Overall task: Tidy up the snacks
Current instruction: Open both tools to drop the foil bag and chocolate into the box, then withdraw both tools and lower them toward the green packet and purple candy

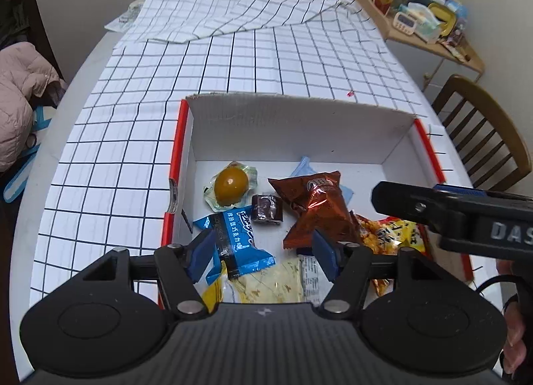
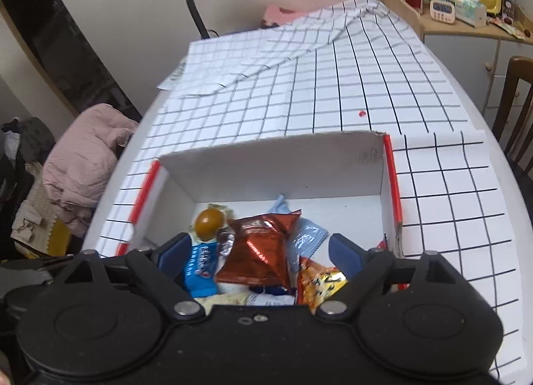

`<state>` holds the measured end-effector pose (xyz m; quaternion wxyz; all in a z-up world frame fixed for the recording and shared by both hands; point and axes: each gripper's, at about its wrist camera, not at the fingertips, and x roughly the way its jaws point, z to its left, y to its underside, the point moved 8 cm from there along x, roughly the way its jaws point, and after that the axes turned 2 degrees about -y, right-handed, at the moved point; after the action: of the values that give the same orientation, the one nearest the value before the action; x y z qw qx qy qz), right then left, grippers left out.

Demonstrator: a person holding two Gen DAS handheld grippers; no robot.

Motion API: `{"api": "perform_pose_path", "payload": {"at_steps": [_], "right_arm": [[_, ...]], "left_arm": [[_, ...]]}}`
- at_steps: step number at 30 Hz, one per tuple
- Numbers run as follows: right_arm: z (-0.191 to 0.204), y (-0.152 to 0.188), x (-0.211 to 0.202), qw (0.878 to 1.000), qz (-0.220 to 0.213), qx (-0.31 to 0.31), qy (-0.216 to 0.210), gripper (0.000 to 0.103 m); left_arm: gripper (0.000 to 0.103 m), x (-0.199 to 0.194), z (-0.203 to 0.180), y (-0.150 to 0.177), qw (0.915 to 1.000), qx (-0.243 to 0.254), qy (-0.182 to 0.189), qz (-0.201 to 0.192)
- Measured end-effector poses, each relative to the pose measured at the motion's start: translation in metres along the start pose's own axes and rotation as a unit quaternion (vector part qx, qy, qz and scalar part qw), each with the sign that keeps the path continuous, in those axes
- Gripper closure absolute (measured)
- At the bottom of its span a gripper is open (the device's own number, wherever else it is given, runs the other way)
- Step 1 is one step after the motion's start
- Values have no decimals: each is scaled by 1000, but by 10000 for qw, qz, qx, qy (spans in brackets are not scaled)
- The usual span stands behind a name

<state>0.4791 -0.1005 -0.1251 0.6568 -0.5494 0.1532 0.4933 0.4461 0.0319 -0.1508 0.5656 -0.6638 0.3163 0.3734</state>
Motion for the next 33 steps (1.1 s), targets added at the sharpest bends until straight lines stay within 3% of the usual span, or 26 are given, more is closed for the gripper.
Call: {"api": "perform_pose_path", "payload": {"at_steps": [10,13,22,25,33], "right_arm": [[24,18,-58,9992,-342,-148,-146,1],[33,28,-71,9987,-399,-253,-204,1],[56,60,-108,9962,-624,-502,-352,1],[60,70,-117,9958,-659,-502,-388,1],[64,105,-124,9950,-462,-766,-441,1]], "left_arm": [[38,-56,-1,18,9987,218,163,-420],[30,-72,-2,26,9978,294,217,-551],[25,-112,0,56,9947,535,358,-798],[18,-121,3,67,9939,551,421,-858],[16,-120,18,110,9949,618,472,-636]]}}
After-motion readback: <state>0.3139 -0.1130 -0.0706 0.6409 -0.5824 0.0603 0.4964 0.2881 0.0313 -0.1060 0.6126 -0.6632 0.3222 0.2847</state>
